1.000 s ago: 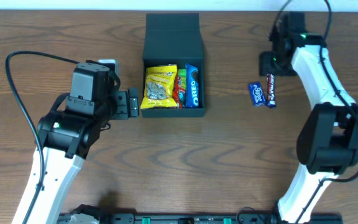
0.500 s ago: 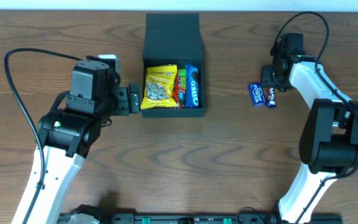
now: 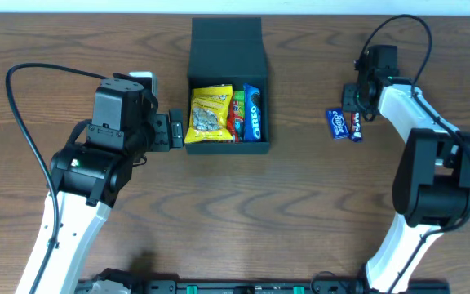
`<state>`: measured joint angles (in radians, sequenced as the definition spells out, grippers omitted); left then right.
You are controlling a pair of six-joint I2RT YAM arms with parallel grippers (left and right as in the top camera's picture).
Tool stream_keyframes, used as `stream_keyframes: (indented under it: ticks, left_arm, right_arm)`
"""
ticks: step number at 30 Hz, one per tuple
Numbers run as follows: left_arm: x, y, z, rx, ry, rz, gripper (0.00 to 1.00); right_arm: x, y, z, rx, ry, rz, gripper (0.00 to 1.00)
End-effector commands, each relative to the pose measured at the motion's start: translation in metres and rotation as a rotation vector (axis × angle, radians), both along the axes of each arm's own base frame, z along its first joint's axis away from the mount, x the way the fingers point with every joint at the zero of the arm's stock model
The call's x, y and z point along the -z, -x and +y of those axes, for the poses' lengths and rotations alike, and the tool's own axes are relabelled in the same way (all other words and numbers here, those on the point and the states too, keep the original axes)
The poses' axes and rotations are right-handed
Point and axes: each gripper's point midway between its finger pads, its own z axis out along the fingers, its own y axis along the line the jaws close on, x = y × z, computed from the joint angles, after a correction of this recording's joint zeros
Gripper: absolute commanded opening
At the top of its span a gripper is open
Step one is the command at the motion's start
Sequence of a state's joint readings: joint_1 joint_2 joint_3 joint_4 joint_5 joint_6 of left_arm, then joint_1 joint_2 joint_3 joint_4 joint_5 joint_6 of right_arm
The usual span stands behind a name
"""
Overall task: Pack container
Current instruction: 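Grasp the Dairy Milk bar with the right gripper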
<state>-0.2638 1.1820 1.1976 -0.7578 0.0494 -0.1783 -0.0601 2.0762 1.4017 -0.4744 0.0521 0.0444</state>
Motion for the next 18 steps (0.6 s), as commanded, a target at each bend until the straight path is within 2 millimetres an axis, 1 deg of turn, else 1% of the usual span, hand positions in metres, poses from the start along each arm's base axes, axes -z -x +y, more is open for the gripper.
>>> stream_keyframes:
  ticks: [1,3,7,12,15,18]
  left_arm:
    - [-0.007,-0.003,-0.001,0.014,-0.006,-0.02,0.95]
    - [-0.007,-0.003,-0.001,0.014,-0.006,-0.02,0.95]
    - [-0.007,-0.003,-0.001,0.014,-0.005,-0.02,0.95]
    - [-0.007,-0.003,-0.001,0.014,-0.005,-0.02,0.95]
    - [-0.007,-0.003,-0.001,0.014,-0.005,-0.02,0.95]
    - [-0.007,-0.003,-0.001,0.014,-0.005,-0.02,0.95]
  right_arm:
    - [0.013,0.005,-0.003,0.013,-0.002,0.028,0.39]
    - [0.013,0.003,-0.003,0.013,-0.001,0.021,0.34]
    - [0.013,0.003,-0.003,0.013,-0.001,0.021,0.19]
    - [0.011,0.004,-0.002,0.053,-0.02,0.025,0.11]
    - [0.003,0.001,0.0,0.058,-0.039,0.029,0.05]
    - [-0.014,-0.005,0.006,0.047,-0.046,0.035,0.02]
